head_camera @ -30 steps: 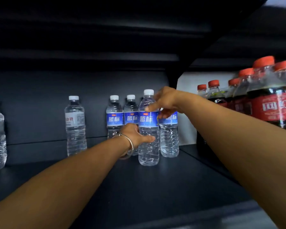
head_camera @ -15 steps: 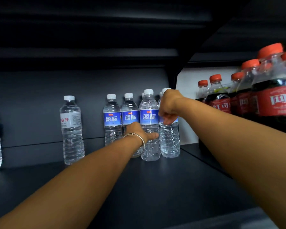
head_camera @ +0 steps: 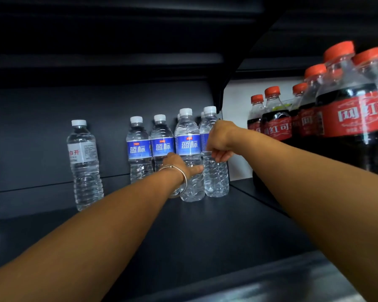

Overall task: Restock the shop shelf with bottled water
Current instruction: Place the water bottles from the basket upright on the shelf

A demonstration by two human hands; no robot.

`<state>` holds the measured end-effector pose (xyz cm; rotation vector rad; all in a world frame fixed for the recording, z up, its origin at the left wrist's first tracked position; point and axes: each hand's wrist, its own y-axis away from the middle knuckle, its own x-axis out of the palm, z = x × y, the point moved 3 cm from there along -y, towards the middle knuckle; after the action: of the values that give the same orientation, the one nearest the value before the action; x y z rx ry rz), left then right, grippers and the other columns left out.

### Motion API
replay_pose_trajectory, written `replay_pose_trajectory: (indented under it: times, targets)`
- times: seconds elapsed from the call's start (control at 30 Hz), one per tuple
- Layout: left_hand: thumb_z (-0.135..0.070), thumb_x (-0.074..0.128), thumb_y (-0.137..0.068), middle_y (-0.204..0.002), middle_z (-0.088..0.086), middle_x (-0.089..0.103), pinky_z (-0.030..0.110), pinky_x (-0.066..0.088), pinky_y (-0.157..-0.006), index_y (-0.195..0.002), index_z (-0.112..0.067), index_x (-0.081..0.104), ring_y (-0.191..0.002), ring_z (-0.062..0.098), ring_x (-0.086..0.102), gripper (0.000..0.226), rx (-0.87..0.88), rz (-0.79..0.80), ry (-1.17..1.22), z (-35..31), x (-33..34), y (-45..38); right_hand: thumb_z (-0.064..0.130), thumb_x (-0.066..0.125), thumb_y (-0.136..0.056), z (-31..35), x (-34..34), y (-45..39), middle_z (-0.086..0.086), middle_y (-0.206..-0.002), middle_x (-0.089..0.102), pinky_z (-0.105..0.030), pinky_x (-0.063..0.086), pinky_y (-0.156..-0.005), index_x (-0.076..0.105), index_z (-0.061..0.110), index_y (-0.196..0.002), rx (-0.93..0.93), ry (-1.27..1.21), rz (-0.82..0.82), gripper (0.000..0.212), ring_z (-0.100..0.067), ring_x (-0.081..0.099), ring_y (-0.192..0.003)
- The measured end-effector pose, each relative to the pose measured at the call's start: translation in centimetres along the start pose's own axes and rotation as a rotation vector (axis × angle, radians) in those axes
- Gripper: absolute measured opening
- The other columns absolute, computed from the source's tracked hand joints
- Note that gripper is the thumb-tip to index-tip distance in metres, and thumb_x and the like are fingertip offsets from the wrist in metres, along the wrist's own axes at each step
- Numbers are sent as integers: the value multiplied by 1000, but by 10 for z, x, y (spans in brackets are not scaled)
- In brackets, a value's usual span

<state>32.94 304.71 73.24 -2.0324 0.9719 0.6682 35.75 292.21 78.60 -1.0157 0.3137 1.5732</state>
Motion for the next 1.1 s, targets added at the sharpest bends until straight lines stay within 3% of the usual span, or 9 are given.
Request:
replay_pose_trajectory:
  times: [0.17,0.3,0.37,0.47,0.6,0.77,0.9,1.1]
  targets:
    - [-44,73,-73,-125,12,56,34,46,-93,-124,-4,50,-110,29,57,69,35,98,-72,0,-10,18,2,43,-96,7,-4,20,-28,-98,68,-47,58,-77,59,-11,-108,-24,-52,-44,24,-36,68,-79]
    - [-30,72,-79,-127,13,56,36,46,-98,-125,-2,51,-114,29,57,59,72,131,-153,0,-24,45,1,45,-92,21,-17,53,-25,-111,64,-39,55,-73,56,-5,-120,-116,24,-147,31,-27,60,-78]
    - [-24,72,-79,-123,14,59,34,49,-94,-120,-1,55,-110,29,59,50,93,144,-158,1,-34,62,3,46,-92,28,-21,79,-22,-116,62,-36,51,-78,57,-1,-122,-152,107,-192,32,-26,57,-83]
    - [-17,69,-81,-116,17,62,30,48,-79,-112,1,59,-106,29,61,37,154,106,-149,0,-54,92,4,47,-92,37,-26,125,-16,-124,59,-34,47,-91,61,7,-122,-187,232,-265,33,-30,57,-108]
    - [-11,63,-85,-122,18,59,34,46,-97,-117,0,58,-114,31,55,34,312,2,-114,-6,-85,153,4,54,-89,43,-24,188,-15,-124,60,-36,47,-96,62,11,-120,-167,299,-333,33,-30,56,-112]
    - [-10,63,-81,-130,17,44,33,35,-104,-122,-6,50,-123,32,42,44,505,-10,-1,2,-92,242,8,56,-87,38,-4,279,-19,-114,63,-42,49,-91,61,7,-118,-120,388,-410,32,-37,57,-107]
    - [-2,58,-78,-125,16,43,39,38,-100,-119,-7,50,-118,34,44,43,591,22,146,20,-77,305,13,59,-82,15,23,337,-19,-111,64,-38,49,-86,63,12,-112,-61,454,-386,30,-36,59,-105]
    - [6,54,-75,-121,17,44,37,44,-90,-113,-5,51,-107,34,52,40,566,280,253,97,9,401,22,63,-82,-64,119,407,-17,-108,66,-34,49,-87,65,13,-106,71,468,-159,25,-32,61,-102]
